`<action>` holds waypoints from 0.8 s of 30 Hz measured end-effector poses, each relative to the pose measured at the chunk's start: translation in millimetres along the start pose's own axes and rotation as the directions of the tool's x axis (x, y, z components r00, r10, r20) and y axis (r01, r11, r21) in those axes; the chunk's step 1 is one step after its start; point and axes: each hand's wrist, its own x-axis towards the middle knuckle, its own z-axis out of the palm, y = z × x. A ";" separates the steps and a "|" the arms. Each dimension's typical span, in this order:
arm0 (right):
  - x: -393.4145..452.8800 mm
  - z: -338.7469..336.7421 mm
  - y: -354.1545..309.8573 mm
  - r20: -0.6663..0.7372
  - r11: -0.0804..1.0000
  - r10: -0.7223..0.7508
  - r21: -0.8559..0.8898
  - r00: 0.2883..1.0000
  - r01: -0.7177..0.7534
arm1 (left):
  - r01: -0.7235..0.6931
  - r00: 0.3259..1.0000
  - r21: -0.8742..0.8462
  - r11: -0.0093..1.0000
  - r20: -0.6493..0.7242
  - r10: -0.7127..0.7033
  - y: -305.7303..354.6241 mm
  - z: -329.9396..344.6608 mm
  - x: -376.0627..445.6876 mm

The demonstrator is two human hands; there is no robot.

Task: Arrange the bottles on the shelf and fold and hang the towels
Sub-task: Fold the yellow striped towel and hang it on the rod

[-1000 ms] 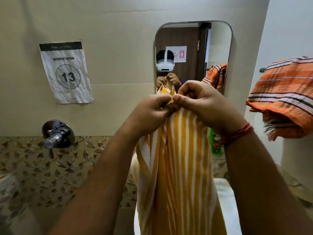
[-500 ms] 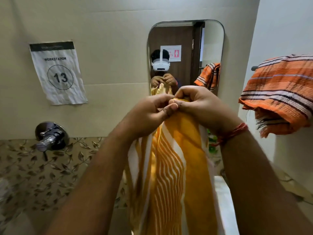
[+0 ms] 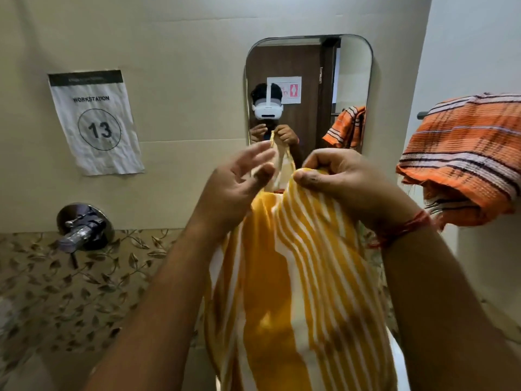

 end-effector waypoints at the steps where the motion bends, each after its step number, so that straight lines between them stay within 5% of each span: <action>1: 4.2 4.5 -3.0 0.007 0.999 -0.024 -0.034 1.000 0.024 | -0.016 0.992 -0.018 1.000 0.123 0.018 5.1 6.3 0.7; 3: 9.8 8.2 -3.6 -0.018 0.996 -0.042 -0.075 0.999 0.041 | -0.066 0.981 0.026 0.997 0.184 0.060 7.3 11.1 3.2; 7: -3.5 0.0 10.2 0.052 0.998 0.056 0.035 0.997 -0.058 | -0.009 0.988 0.102 0.995 -0.152 0.024 -11.5 -5.9 6.3; 11: -21.8 -16.2 29.2 0.009 0.969 0.158 0.193 0.987 -0.157 | 0.172 0.888 0.152 0.973 -0.452 -0.086 -29.5 -31.3 8.6; 13: -20.6 -17.9 30.5 -0.016 0.969 0.151 0.202 0.988 -0.145 | 0.180 0.909 0.150 0.972 -0.404 -0.106 -27.8 -28.5 7.6; 16: -8.0 -3.0 18.0 0.027 0.995 0.059 0.084 0.998 -0.061 | 0.056 0.998 0.051 0.997 0.035 -0.058 -11.3 -6.5 4.9; 18: 0.8 5.4 10.4 0.045 0.998 0.017 0.057 0.999 -0.020 | 0.050 0.950 -0.036 0.998 0.311 -0.036 -2.5 7.8 2.2; 19: 2.9 6.2 8.3 0.040 0.998 0.008 0.063 0.999 -0.010 | 0.057 0.938 -0.055 0.997 0.344 -0.035 -1.8 11.0 1.4; 24: -13.0 -12.0 20.3 0.055 0.996 0.073 0.052 0.996 -0.076 | 0.083 0.992 -0.090 0.992 -0.085 -0.091 -22.1 -8.6 5.8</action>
